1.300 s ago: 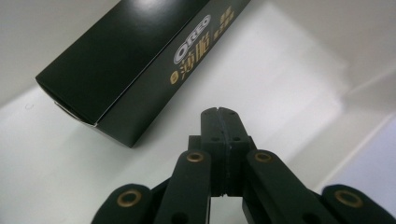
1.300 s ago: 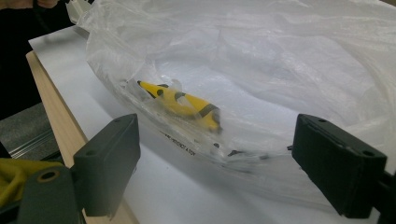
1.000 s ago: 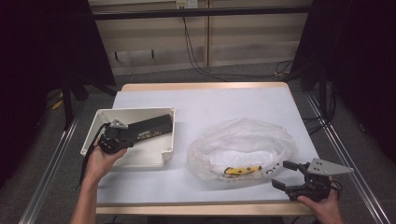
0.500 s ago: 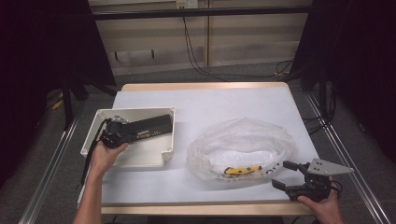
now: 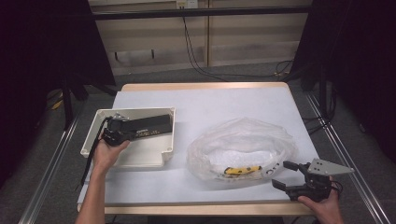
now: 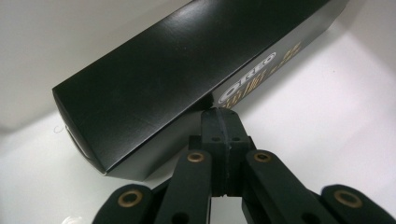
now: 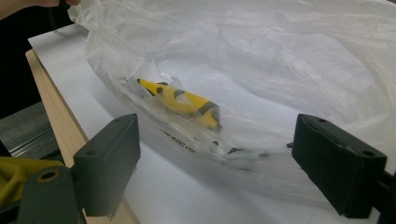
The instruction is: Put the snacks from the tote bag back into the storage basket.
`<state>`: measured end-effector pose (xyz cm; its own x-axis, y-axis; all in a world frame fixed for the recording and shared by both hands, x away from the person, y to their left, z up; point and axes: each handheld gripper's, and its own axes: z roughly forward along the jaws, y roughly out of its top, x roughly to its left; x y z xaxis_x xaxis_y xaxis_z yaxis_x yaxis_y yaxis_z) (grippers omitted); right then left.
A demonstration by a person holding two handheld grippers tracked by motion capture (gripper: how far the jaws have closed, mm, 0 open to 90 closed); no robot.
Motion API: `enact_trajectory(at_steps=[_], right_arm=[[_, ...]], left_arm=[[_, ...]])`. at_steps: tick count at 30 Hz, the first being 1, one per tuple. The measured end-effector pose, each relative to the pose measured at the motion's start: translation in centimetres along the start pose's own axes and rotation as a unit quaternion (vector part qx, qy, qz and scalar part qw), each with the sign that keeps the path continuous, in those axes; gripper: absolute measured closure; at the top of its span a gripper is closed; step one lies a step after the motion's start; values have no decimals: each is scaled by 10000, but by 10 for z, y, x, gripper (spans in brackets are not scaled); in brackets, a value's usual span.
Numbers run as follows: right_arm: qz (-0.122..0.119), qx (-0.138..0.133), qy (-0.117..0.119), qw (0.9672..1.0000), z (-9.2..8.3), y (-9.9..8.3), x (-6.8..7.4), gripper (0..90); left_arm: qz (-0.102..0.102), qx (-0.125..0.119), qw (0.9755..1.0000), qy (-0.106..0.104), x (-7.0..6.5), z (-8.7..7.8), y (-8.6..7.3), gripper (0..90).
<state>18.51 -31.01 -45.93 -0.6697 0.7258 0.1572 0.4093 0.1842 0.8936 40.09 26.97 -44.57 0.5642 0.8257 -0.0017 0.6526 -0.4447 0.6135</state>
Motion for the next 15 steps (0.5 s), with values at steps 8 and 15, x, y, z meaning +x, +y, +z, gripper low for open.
enact_trajectory(at_steps=[8, 15], right_arm=[[-22, 11, 11, 10000, 0, 0, 1, 146], [-25, 34, 46, 10000, 2, 0, 1, 146]], left_arm=[[-76, 34, 10000, 49, 5, 4, 3, 900], [-84, -16, 9999, 140, 6, 8, 4, 900]])
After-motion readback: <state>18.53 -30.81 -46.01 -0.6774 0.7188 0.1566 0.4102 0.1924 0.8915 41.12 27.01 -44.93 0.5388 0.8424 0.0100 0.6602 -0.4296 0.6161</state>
